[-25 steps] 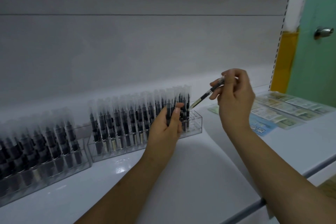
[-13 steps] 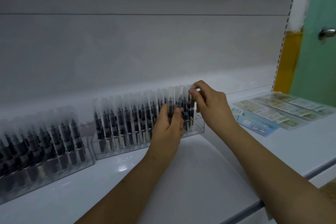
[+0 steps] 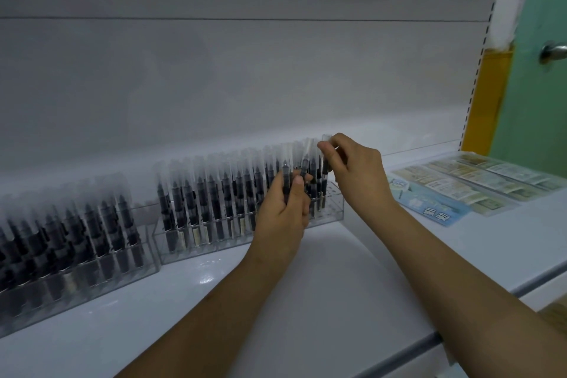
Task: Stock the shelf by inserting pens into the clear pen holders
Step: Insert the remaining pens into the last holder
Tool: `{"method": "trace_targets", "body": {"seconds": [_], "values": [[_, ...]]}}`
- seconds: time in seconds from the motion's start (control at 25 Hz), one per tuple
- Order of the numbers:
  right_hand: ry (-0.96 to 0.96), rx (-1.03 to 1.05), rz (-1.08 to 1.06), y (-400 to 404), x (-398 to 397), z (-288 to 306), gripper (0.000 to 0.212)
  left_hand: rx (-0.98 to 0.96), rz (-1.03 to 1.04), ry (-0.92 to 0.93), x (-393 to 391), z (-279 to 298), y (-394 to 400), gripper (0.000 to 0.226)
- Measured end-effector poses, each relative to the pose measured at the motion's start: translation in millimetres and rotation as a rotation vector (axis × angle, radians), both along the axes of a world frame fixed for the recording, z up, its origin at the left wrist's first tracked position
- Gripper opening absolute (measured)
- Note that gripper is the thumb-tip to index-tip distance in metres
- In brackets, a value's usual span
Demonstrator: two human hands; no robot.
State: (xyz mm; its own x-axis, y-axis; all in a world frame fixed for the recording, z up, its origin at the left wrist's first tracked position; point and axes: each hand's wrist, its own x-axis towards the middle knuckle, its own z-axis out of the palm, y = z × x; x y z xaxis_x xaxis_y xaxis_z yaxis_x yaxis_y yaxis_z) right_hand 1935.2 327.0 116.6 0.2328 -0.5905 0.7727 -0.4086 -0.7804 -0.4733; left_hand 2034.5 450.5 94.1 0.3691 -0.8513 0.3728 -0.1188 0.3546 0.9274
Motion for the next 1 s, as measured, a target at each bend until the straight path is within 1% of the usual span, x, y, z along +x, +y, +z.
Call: {"method": "trace_targets", "body": {"seconds": [0.08,0.2,0.24,0.32,0.36,0.4,0.48,0.56,0.64,0.68,0.76,0.8,0.84,0.88,0.92,1.0], "values": [[0.055,-0.032,0.003,-2,-1,-1,0.034,0.004,-0.009,-0.011,-1,-1,0,0.021],[0.164,0.021,0.024,-2,1,-4,0.039,0.005,-0.011,-0.028,-1,-2,-1,0.022],[0.166,0.042,0.0,-2,1,-4,0.042,0.002,-0.014,-0.02,-1,-2,-2,0.022],[0.077,0.055,-0.047,2,-3,-3,0.044,-0.024,-0.03,0.012,0,-1,-2,0.022],[0.02,0.05,-0.019,7,-7,-2,0.042,-0.042,-0.037,0.018,1,-1,-1,0.023],[-0.014,0.043,0.06,12,-9,-1,0.038,-0.058,-0.039,0.01,1,-1,0,0.023],[0.009,0.027,0.26,23,-10,1,0.022,-0.073,-0.037,-0.031,2,-1,0,0.023],[-0.008,0.017,0.358,29,-6,1,0.013,-0.075,-0.036,-0.055,4,-2,-2,0.023],[-0.182,0.115,0.361,28,-7,4,0.011,-0.064,-0.05,-0.043,3,-3,-5,0.02],[-0.317,0.199,0.352,26,-10,7,0.012,-0.053,-0.061,-0.032,2,-5,-6,0.018],[-0.662,0.313,0.329,22,-19,14,0.016,-0.018,-0.09,-0.03,0,-9,-7,0.017],[-0.811,0.31,0.274,21,-23,16,0.016,-0.001,-0.099,-0.039,0,-10,-7,0.018],[-0.88,0.271,0.19,18,-27,16,0.015,0.012,-0.1,-0.046,0,-11,-7,0.019],[-0.853,0.215,0.109,16,-28,15,0.013,0.022,-0.095,-0.046,-1,-11,-7,0.02],[-0.741,0.162,0.054,16,-27,14,0.01,0.028,-0.087,-0.043,-1,-11,-7,0.021],[-0.432,0.102,0.016,14,-20,7,0.007,0.033,-0.071,-0.038,0,-9,-6,0.026]]}}
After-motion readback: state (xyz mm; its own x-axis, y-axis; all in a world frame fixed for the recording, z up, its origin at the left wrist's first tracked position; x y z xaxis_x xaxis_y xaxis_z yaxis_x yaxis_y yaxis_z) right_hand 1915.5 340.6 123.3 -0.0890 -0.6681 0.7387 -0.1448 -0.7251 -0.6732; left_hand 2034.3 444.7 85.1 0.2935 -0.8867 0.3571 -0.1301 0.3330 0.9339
